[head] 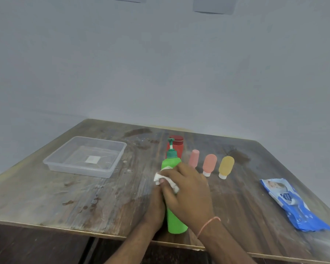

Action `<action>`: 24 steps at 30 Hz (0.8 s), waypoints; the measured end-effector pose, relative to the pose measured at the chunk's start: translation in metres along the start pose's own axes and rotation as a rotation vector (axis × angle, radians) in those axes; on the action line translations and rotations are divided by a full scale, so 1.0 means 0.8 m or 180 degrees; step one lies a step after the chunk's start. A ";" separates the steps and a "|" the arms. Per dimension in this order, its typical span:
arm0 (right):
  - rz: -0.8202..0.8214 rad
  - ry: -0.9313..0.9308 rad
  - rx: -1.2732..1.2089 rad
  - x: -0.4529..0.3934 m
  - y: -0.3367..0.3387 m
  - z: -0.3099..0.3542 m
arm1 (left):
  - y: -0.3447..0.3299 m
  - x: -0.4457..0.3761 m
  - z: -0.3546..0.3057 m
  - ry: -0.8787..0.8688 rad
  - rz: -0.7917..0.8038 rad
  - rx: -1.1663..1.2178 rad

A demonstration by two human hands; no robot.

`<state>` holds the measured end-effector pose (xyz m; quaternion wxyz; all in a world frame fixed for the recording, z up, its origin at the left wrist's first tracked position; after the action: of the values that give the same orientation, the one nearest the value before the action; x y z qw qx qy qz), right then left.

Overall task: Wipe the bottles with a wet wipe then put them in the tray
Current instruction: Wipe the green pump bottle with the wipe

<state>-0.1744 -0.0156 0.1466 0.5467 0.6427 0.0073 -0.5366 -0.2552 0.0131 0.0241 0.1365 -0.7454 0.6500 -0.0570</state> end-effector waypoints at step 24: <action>0.0301 -0.2210 -0.2948 0.150 -0.064 -0.133 | 0.017 -0.057 0.030 0.0654 -0.0112 0.2385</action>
<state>-0.0816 0.0114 0.0091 0.7646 0.1226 0.0328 -0.6318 -0.2689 0.0592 0.0018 0.3325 -0.6453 0.5815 -0.3672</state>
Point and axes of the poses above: each hand's wrist, its own x-axis away from the middle knuckle, its own y-axis out of the back of the hand, z = x × y, the point moved 9 cm from there along -x, towards the middle knuckle, and after that the axes turned 2 degrees about y, right-handed, at the moved point
